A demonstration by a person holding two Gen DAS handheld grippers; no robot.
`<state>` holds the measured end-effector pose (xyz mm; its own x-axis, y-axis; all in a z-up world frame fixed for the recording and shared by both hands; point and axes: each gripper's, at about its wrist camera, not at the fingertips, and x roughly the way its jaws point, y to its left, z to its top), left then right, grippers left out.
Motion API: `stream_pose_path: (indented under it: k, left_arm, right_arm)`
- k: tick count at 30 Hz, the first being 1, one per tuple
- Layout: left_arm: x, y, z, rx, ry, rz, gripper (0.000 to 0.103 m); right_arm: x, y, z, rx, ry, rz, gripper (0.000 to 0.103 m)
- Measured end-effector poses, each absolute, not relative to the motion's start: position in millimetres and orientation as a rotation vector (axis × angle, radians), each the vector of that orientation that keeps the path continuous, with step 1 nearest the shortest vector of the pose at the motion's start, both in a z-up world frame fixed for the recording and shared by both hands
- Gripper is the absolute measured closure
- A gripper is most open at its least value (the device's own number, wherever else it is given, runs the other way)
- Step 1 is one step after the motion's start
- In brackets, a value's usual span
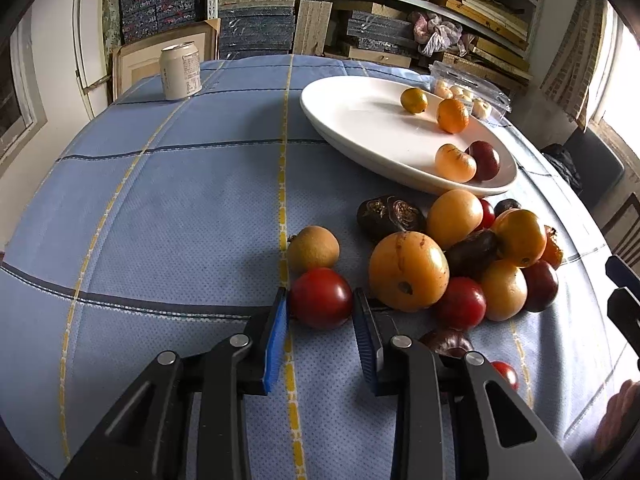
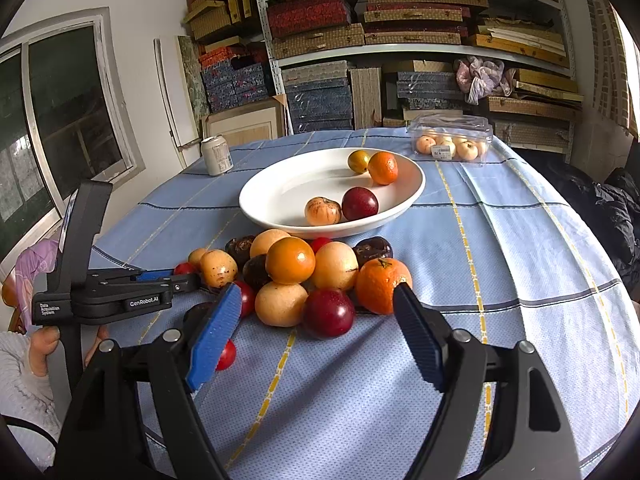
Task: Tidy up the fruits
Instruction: 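Grasp a red tomato with the left gripper while the right gripper grasps another red tomato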
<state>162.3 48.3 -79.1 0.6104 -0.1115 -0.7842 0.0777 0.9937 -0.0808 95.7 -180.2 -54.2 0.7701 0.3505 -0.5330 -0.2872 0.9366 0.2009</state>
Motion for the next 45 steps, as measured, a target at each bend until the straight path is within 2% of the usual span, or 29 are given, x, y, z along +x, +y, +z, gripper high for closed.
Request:
stream_pose_path:
  k: [17, 22, 26, 29, 33, 45]
  left_arm:
    - [153, 62, -66, -0.066, 0.843, -0.069, 0.072]
    - [150, 69, -61, -0.1, 0.832, -0.066, 0.072]
    - [147, 67, -58, -0.098, 0.822, -0.078, 0.072]
    - [146, 67, -57, -0.105, 0.818, -0.086, 0.072]
    - [144, 67, -56, -0.11, 0.817, -0.095, 0.072]
    - [144, 63, -58, -0.098, 0.826, -0.107, 0.072]
  right_arm:
    - [87, -166, -57, 0.096, 0.617, 0.441, 0.028]
    - [77, -127, -69, -0.019, 0.708, 0.518, 0.051]
    - [76, -111, -72, -0.028, 0.737, 0.555, 0.053]
    - [80, -102, -76, -0.047, 0.764, 0.568, 0.06]
    - [89, -97, -81, -0.042, 0.803, 0.565, 0.065]
    - [100, -94, -88, -0.046, 0.841, 0.549, 0.065]
